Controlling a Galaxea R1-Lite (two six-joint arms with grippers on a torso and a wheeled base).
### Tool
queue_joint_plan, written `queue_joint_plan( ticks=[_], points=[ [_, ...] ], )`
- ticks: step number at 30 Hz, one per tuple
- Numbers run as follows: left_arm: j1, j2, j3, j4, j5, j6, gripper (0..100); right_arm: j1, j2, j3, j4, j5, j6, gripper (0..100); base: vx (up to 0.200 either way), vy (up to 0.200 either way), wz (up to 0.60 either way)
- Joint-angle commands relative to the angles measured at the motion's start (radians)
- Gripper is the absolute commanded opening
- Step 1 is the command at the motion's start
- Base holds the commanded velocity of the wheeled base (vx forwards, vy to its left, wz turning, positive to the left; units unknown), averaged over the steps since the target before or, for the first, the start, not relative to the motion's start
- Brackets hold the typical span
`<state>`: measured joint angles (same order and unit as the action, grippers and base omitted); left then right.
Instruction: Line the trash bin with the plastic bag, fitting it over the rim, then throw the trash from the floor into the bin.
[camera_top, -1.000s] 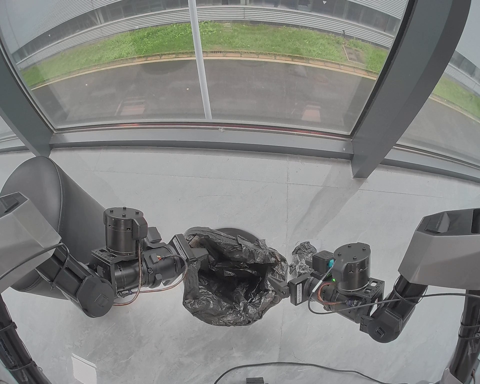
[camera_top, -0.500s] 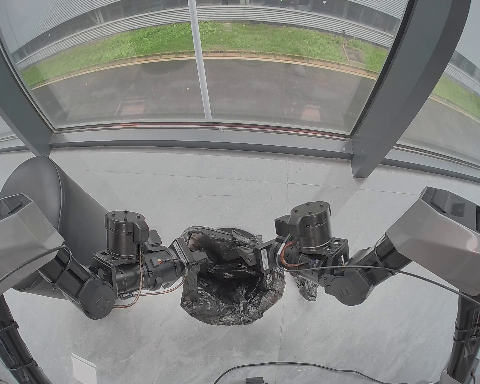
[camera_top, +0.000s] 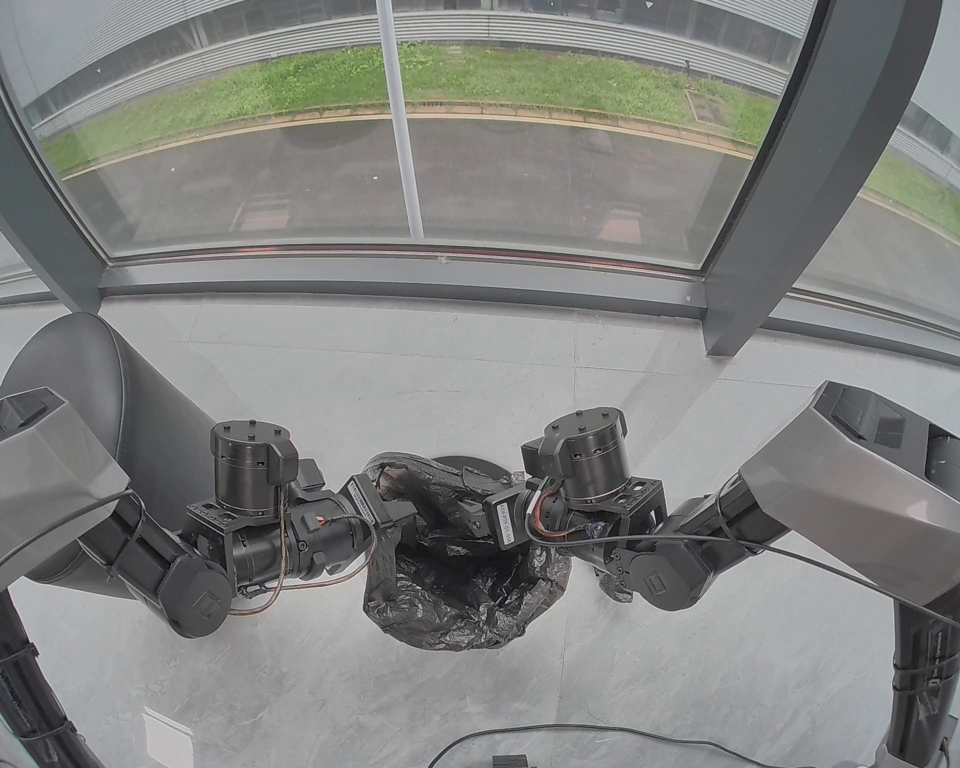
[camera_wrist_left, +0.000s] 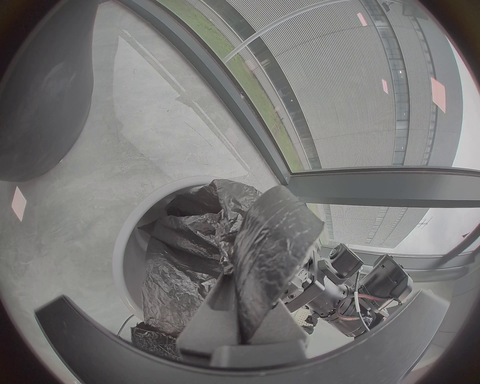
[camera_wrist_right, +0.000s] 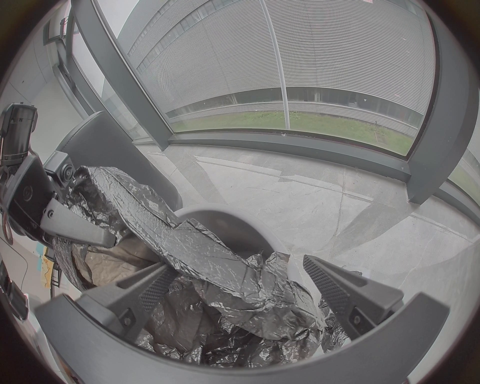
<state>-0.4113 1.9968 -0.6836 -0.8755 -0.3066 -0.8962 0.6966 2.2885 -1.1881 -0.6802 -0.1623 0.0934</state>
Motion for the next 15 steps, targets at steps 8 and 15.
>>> queue_joint_plan(
  ticks=[8,15],
  points=[
    [0.0,-0.007,0.003,0.0,0.007,0.019,0,0.001,0.049,-0.131,0.008,-0.028,-0.006,100,0.0,0.0,0.0],
    [0.022,0.01,0.004,0.0,0.014,0.177,0,-0.011,0.065,-0.176,0.013,-0.037,-0.054,100,0.0,0.0,0.0]
  ],
)
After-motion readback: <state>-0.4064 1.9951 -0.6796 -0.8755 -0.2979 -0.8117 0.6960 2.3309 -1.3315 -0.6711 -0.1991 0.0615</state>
